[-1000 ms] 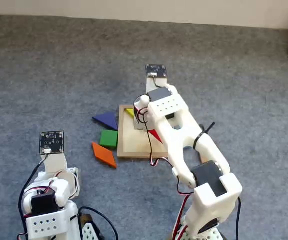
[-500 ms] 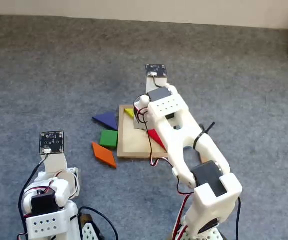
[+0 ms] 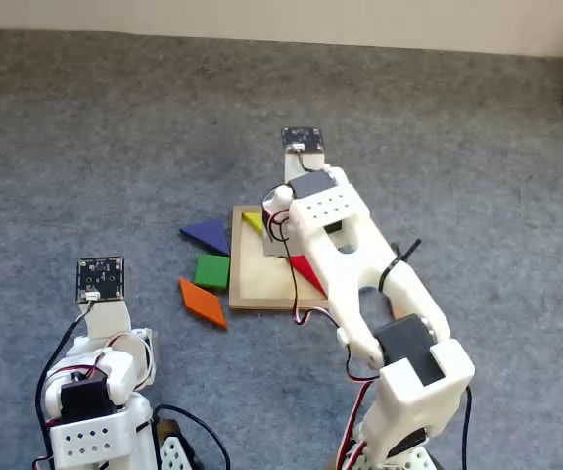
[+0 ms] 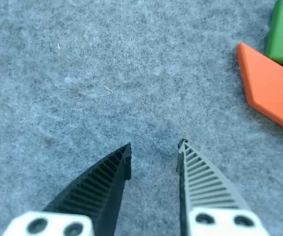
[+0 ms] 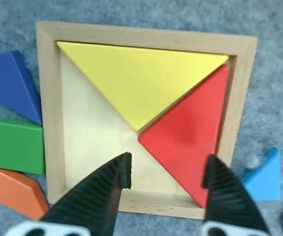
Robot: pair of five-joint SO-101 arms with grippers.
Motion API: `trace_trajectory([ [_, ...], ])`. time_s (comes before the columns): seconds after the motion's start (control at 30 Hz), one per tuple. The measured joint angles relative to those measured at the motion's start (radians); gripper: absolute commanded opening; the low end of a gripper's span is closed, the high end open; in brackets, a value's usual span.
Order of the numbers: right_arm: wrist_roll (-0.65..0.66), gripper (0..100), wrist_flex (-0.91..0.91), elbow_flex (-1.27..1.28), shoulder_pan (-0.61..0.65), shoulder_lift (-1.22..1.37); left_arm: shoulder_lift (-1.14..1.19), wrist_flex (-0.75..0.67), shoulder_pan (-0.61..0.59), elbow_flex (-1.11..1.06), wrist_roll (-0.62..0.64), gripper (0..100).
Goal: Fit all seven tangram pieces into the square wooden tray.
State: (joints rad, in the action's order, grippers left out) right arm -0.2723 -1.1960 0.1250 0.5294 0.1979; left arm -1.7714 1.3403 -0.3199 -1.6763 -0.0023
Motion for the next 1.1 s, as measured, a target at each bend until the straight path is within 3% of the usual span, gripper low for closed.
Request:
trace_trajectory([
  [0.5, 0.032, 13.1, -0.100, 0.000, -0.095, -0.011, 0.000, 0.000, 0.000, 0.000, 0.000, 16],
  [0.8, 0.032, 13.2, -0.107, 0.101, -0.198, -0.315, 0.000, 0.000, 0.000, 0.000, 0.000, 16],
  [1.1, -0.046, 13.2, -0.107, 0.112, -0.310, -0.354, 0.000, 0.000, 0.000, 0.000, 0.000, 16],
])
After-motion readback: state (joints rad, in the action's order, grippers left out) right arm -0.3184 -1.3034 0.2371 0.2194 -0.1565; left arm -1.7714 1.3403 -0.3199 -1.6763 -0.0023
